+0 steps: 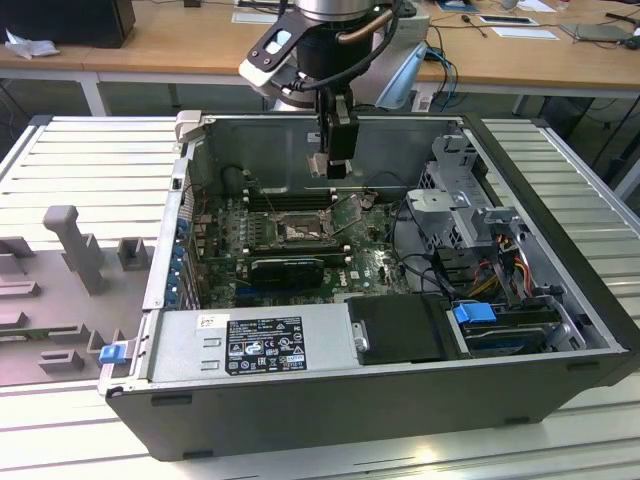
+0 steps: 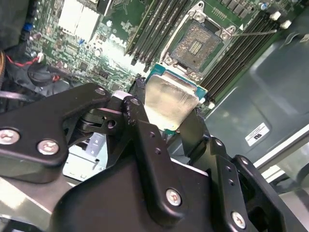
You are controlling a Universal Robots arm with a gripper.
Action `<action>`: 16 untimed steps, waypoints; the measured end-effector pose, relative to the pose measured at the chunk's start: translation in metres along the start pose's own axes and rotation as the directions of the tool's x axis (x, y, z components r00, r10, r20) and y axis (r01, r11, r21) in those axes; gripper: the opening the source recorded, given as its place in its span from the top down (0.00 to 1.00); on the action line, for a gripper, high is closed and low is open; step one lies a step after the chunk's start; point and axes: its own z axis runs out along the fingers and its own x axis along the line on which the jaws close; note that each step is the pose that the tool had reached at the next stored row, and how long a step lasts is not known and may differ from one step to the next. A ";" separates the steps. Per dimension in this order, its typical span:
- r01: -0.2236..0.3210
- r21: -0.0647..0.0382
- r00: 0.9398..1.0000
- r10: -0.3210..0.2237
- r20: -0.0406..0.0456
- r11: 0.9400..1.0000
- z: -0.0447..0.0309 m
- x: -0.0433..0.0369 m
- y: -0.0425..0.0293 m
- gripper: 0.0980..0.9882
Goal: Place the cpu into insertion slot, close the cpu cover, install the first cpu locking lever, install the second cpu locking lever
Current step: 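Place the cpu into insertion slot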
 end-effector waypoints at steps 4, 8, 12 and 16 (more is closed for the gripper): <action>-0.029 -0.001 1.000 0.029 0.002 1.000 0.0029 -0.0001 -0.0002 0.52; -0.029 -0.001 1.000 0.029 0.002 1.000 0.0057 -0.0001 -0.0005 0.52; -0.029 -0.001 1.000 0.029 0.002 1.000 0.0081 -0.0002 -0.0007 0.52; -0.029 -0.001 1.000 0.029 0.002 1.000 0.0111 -0.0002 -0.0010 0.52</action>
